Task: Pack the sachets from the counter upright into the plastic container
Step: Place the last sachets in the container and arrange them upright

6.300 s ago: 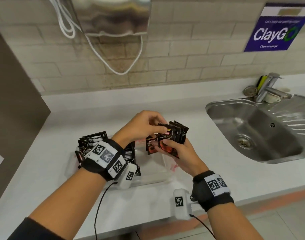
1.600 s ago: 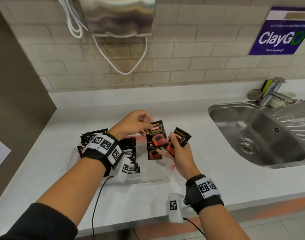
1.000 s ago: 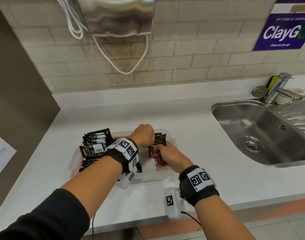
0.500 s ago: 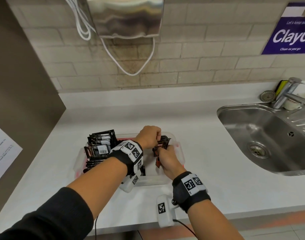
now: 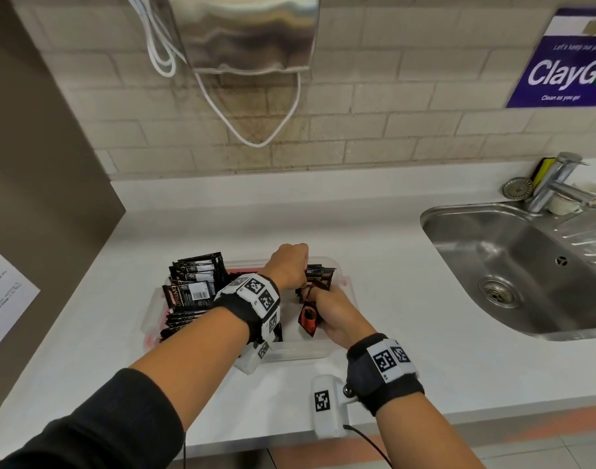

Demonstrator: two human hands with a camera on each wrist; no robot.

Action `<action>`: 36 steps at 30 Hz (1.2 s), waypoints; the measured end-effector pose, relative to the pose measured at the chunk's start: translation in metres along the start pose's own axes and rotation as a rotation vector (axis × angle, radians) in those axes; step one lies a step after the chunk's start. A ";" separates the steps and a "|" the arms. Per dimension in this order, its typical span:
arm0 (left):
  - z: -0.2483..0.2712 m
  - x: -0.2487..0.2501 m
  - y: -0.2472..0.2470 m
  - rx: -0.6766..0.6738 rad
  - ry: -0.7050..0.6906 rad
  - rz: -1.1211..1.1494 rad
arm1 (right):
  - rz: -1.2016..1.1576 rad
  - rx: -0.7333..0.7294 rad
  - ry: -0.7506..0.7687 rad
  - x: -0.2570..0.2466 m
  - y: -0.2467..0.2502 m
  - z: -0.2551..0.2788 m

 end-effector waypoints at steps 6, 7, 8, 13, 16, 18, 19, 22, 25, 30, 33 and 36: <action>0.010 0.000 0.014 0.035 -0.008 -0.036 | 0.013 -0.028 0.069 -0.005 0.005 0.003; 0.012 0.000 0.018 0.038 -0.021 -0.010 | 0.018 -0.025 0.096 -0.007 0.005 0.005; 0.013 0.001 0.020 0.028 -0.041 0.052 | 0.018 -0.024 0.119 -0.009 0.006 0.006; 0.022 0.008 0.033 -0.045 -0.138 0.277 | -0.073 -0.025 0.189 -0.014 0.012 0.010; 0.022 0.007 0.033 -0.053 -0.140 0.268 | -0.106 -0.034 0.257 -0.020 0.014 0.010; 0.022 0.003 0.031 -0.072 -0.119 0.274 | -0.130 -0.037 0.293 -0.022 0.014 0.010; 0.022 0.001 0.031 -0.071 -0.104 0.285 | -0.148 -0.032 0.307 -0.023 0.015 0.010; 0.019 -0.013 0.036 -0.012 -0.044 0.309 | -0.240 0.071 0.340 -0.029 0.027 0.009; 0.018 -0.025 0.036 0.020 0.033 0.324 | -0.371 0.205 0.357 -0.039 0.047 0.010; 0.018 -0.022 0.020 0.009 0.089 0.289 | 0.000 0.319 0.518 -0.058 0.062 0.017; 0.016 -0.015 0.012 0.007 0.101 0.204 | 0.154 0.259 0.621 -0.058 0.056 0.018; 0.015 -0.010 0.007 -0.014 0.114 0.172 | 0.362 0.246 0.675 -0.056 0.049 0.017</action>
Point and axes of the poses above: each hand's wrist, its own z-axis away from the middle knuckle, its own y-axis out of the back of the hand, x = y × z, the point moved 7 cm from there along -z, towards the middle knuckle, and after that the axes turned 1 degree about -z, right-handed, at the moved point
